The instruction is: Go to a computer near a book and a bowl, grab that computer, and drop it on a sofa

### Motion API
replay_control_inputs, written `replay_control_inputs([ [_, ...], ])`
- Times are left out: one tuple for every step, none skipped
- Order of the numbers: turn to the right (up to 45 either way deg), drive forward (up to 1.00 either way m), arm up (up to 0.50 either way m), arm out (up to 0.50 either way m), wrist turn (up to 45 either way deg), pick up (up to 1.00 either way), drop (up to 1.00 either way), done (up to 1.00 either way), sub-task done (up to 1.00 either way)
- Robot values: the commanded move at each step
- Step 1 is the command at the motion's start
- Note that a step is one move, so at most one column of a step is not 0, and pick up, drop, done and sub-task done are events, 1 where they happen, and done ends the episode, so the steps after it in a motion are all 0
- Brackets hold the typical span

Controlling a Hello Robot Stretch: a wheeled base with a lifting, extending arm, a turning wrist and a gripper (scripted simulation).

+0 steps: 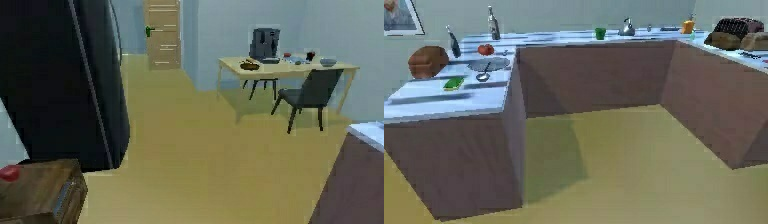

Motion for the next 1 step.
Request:
replay_control_inputs([
  [0.0,1.0,0.0,0.0,0.0,0.0,0.0,0.0,0.0],
])
